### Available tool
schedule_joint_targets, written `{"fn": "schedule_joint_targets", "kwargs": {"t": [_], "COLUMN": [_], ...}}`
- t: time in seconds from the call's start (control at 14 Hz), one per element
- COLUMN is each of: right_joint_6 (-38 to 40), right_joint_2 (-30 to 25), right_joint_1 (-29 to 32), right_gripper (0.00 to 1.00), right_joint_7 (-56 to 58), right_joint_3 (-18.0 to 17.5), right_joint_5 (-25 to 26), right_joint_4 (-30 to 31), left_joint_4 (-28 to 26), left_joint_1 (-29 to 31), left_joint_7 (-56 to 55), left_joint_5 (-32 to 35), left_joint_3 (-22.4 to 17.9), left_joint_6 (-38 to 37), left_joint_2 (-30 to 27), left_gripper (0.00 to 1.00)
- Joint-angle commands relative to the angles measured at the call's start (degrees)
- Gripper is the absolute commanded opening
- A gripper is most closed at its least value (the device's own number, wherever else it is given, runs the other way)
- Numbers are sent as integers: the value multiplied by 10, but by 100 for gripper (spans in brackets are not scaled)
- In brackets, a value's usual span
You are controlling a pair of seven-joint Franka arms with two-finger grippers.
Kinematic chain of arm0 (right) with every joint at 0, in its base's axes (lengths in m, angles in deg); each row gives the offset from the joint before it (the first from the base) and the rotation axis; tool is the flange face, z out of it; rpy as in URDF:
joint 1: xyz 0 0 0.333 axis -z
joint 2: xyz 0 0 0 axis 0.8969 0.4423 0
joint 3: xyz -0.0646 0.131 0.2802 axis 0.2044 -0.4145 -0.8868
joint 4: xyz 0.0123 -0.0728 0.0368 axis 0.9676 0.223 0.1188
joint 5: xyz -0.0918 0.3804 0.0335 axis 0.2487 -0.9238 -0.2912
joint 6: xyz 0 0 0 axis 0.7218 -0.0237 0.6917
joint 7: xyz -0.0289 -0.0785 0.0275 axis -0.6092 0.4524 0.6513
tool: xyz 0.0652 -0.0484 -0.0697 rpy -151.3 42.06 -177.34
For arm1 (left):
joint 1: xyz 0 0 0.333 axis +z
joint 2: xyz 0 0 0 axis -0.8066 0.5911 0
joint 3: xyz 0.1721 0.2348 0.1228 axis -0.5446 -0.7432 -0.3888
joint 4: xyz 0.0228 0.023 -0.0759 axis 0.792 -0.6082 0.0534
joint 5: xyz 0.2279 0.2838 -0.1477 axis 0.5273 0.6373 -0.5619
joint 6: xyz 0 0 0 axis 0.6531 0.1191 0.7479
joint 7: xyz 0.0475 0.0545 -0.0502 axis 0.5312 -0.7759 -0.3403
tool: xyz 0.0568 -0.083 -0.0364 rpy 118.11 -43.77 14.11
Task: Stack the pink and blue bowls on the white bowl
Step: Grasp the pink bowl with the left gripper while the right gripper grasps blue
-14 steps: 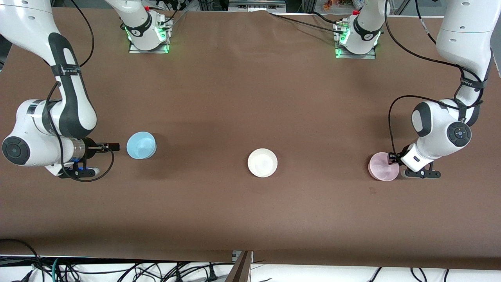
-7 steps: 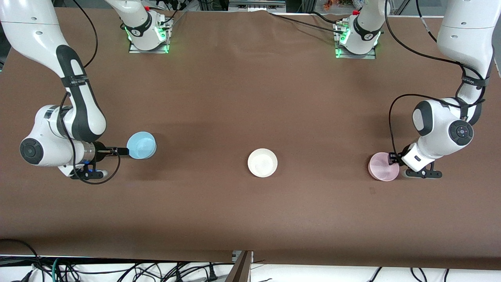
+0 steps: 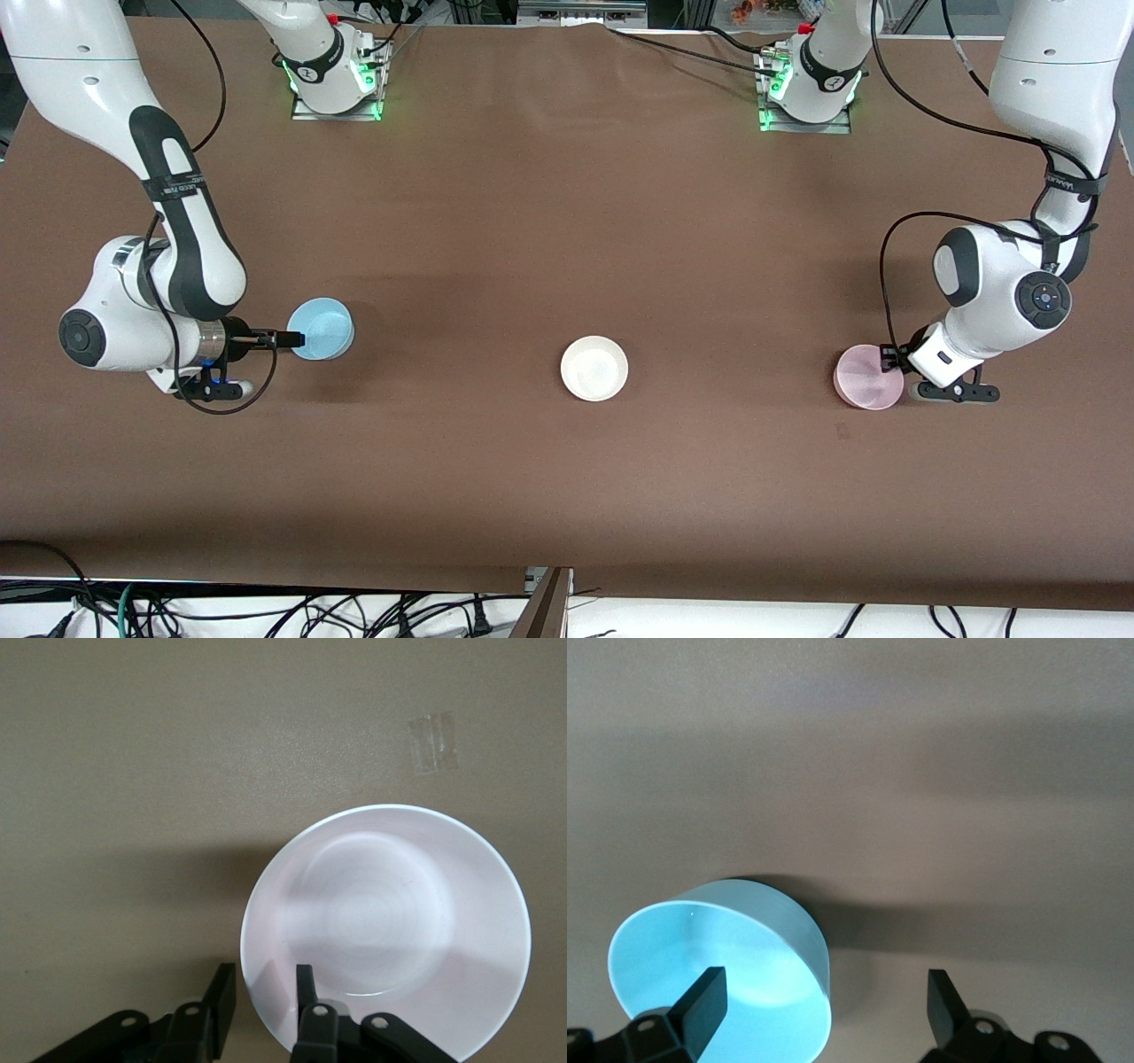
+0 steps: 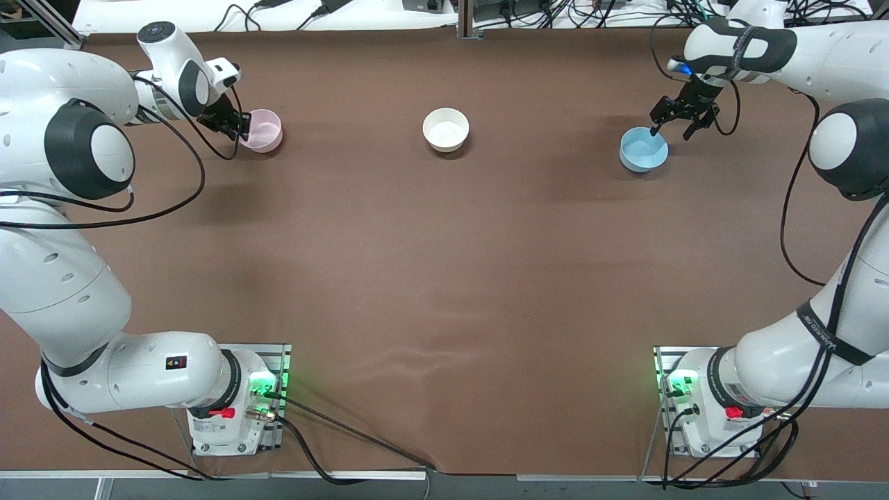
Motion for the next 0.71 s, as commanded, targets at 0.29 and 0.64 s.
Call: {"fn": "schedule_joint_targets", "kwargs": {"t": [0.29, 0.64], "right_joint_6": [-21, -20], "right_joint_2": [-6, -5], "right_joint_1": [7, 7], "right_gripper": [80, 48], "right_joint_7": [25, 24], "right_joint_3": [-3, -3], "right_joint_5": [-13, -13], "right_joint_4": [25, 25], "left_joint_4": [-13, -12], "left_joint_1": [-1, -2], "left_joint_7": [11, 1], "left_joint_5": [-5, -5], "left_joint_3": [0, 18], "left_joint_6": [-8, -14], "left_joint_2": [-16, -29], "left_gripper": [0, 0]}}
